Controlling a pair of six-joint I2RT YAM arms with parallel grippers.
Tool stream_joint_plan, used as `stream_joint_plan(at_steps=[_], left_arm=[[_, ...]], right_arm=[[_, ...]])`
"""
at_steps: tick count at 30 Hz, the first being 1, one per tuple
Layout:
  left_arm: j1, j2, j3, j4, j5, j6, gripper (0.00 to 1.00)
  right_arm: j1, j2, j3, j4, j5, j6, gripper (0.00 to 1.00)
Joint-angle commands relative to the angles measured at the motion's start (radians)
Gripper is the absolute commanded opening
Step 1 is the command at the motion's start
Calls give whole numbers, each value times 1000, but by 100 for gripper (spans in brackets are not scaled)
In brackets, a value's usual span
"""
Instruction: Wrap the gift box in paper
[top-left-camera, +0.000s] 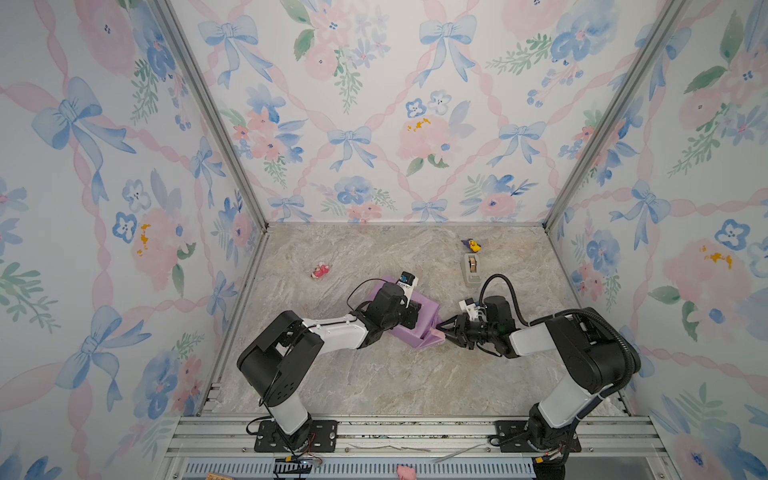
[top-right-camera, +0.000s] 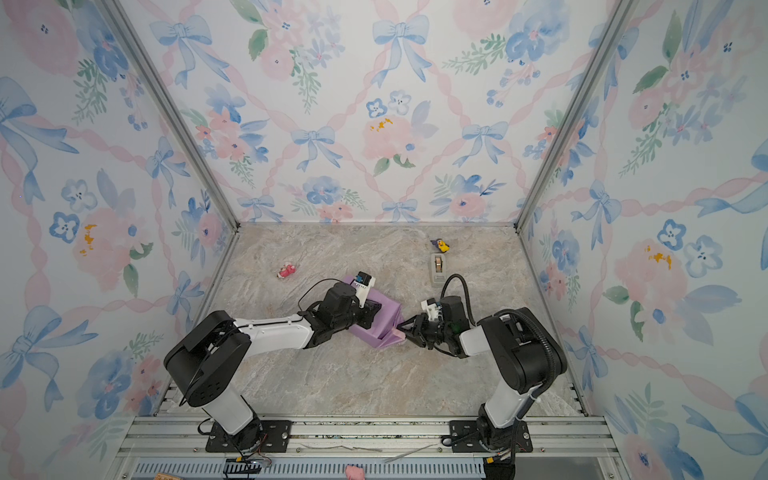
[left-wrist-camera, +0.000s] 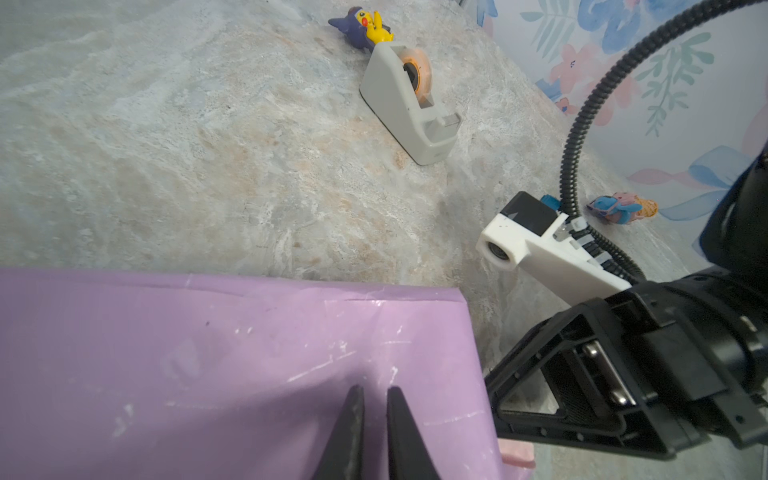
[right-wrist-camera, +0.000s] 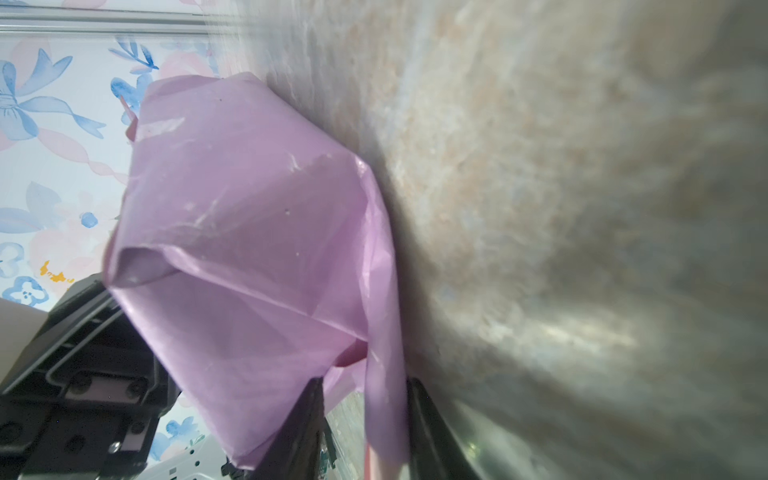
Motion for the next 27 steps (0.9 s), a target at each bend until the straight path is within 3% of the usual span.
stream_joint_plan(at_steps=[1, 14, 23, 27], left_arm=[[5, 18, -14, -63, 11, 7, 15], [5, 14, -22, -62, 11, 8, 15], [6, 15, -24, -62, 9, 9, 15], [6, 13, -26, -62, 8, 11, 15]], right_arm=[[17, -15, 28, 35, 35, 13, 36], [-4, 39, 64, -22, 34, -47, 35], [6, -38, 23, -126, 32, -68, 28], [1, -102, 36, -231, 66, -109, 19]])
